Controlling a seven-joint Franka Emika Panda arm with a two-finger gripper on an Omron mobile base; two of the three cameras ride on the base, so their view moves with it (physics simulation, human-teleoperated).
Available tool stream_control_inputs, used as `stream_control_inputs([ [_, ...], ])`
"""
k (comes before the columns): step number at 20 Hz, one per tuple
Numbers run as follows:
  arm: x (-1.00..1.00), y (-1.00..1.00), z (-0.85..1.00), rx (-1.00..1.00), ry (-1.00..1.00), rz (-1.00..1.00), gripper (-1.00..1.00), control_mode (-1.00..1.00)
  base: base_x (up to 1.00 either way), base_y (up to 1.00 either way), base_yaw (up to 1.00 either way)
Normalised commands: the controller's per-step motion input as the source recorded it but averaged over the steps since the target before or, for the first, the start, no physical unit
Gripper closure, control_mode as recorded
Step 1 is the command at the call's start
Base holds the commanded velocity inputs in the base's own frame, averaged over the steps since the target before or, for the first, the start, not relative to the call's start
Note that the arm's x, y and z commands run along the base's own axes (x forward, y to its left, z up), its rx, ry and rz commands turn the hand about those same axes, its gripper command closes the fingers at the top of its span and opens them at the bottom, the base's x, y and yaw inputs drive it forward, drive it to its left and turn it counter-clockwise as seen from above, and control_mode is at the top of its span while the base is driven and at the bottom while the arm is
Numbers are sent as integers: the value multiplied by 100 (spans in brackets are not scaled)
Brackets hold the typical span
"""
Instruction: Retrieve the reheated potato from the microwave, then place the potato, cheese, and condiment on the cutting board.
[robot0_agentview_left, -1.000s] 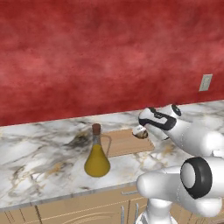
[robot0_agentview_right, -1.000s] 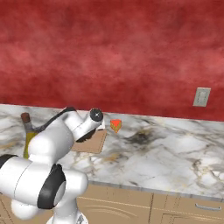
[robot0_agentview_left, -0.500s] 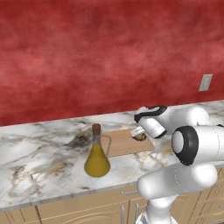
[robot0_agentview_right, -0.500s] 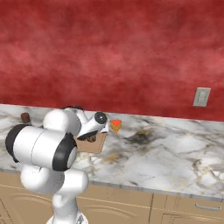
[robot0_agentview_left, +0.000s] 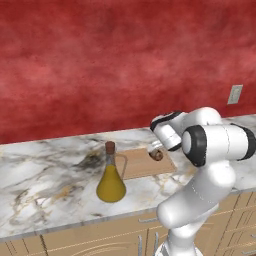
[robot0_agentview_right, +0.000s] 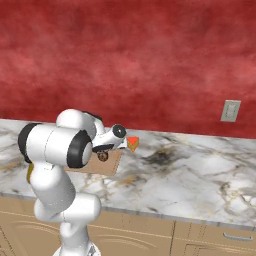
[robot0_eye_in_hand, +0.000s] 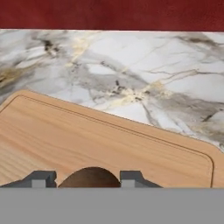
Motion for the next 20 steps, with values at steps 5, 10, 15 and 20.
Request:
stream_control_inputs([
  [5, 4, -12, -34, 0, 0, 0, 100, -100, 0, 0, 0],
  [10, -24, -2, -35, 0, 0, 0, -100, -100, 0, 0, 0],
  [15, -27, -7, -5, 0, -1, -6, -100, -100, 0, 0, 0],
  [20, -6, 0, 21, 0, -6, -7, -100, -100, 0, 0, 0],
])
